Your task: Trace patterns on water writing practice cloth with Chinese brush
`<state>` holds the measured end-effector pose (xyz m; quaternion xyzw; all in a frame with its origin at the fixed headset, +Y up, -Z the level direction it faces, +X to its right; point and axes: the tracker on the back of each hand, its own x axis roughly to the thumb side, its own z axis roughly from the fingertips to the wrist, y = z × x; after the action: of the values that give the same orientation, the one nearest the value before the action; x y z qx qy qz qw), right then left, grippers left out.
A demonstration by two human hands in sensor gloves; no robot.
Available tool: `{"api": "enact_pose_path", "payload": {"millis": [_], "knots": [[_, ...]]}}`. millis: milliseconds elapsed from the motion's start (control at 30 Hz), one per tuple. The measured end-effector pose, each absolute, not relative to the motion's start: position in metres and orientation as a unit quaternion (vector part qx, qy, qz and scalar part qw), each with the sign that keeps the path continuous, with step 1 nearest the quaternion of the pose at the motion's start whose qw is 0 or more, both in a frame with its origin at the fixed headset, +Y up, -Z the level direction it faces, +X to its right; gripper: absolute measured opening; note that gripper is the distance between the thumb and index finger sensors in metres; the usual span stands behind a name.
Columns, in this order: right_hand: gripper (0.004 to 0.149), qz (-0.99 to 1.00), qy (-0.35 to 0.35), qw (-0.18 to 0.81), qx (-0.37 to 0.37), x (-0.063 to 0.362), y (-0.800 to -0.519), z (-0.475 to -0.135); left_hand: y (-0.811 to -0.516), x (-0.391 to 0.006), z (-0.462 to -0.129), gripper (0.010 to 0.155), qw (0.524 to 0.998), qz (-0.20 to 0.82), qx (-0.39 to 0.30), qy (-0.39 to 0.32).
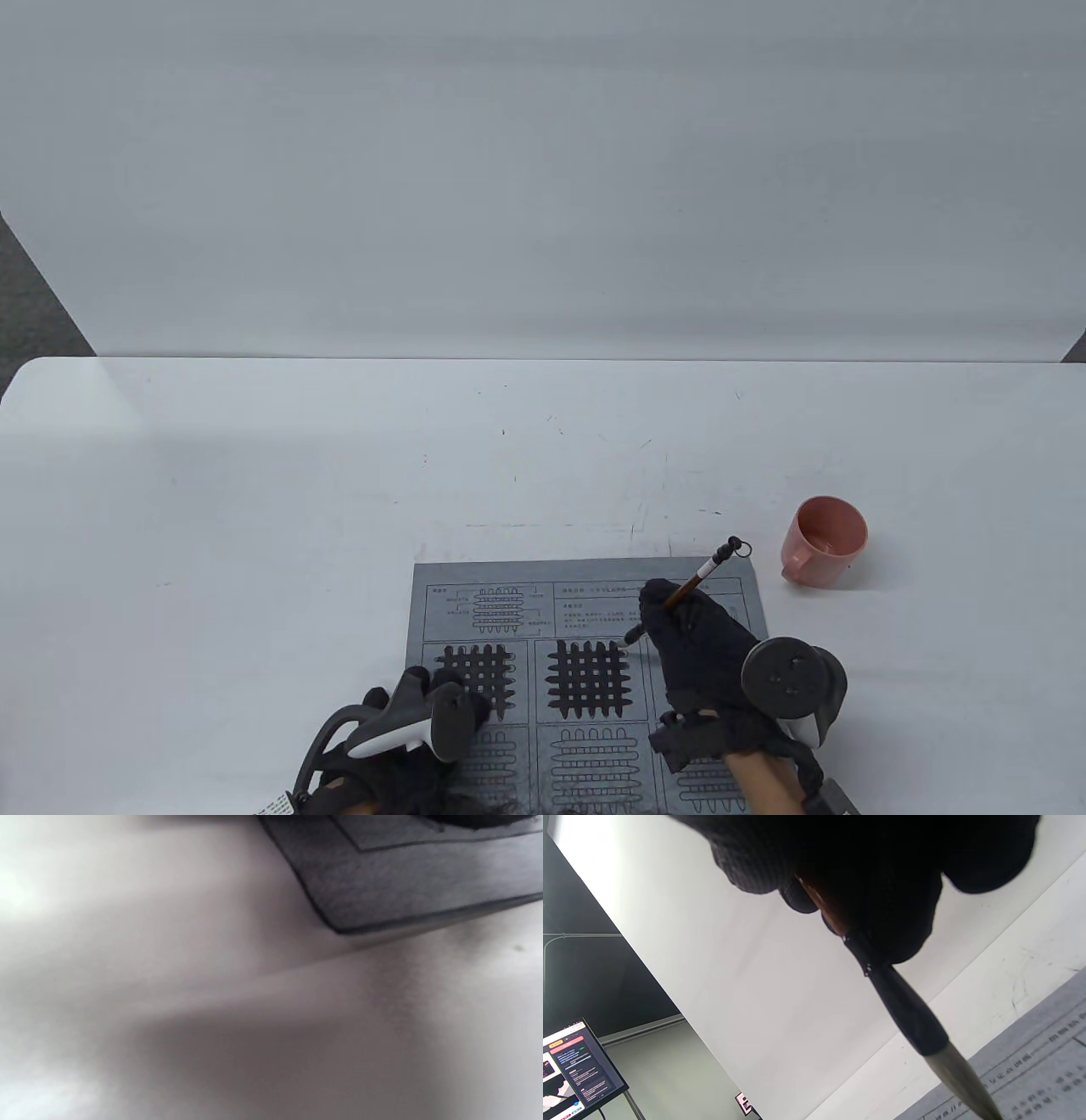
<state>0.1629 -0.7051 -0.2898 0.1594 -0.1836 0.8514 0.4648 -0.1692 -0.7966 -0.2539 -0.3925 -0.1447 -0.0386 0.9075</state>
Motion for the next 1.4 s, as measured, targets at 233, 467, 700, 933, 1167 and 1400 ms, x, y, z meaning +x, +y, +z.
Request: {"api": "enact_pose_path", "payload": {"millis": [233,467,700,933,1167,1400], "knots": [[0.037,0.833,-0.184,0.495,0.167,0.172,-0.684,-0.289,-0.797,-0.169,-0.254,0.103,0.907,-0.037,-0.394,-0.145],[0.036,0.826,-0.157,0.511,0.179,0.187,-0.661,-0.288,-0.797,-0.170,-0.255,0.103,0.906,-0.034,-0.396,-0.145],[0.036,0.831,-0.177,0.496,0.182,0.216,-0.648,-0.283,-0.797,-0.171,-0.255,0.102,0.906,-0.029,-0.396,-0.144],[0.036,0.825,-0.178,0.510,0.168,0.240,-0.639,-0.285,-0.797,-0.172,-0.256,0.102,0.907,-0.029,-0.396,-0.144],[0.037,0.826,-0.172,0.506,0.182,0.243,-0.667,-0.284,-0.797,-0.173,-0.258,0.102,0.908,-0.028,-0.393,-0.143],[0.037,0.837,-0.155,0.494,0.178,0.237,-0.679,-0.283,-0.797,-0.173,-0.258,0.102,0.909,-0.028,-0.391,-0.143]]}}
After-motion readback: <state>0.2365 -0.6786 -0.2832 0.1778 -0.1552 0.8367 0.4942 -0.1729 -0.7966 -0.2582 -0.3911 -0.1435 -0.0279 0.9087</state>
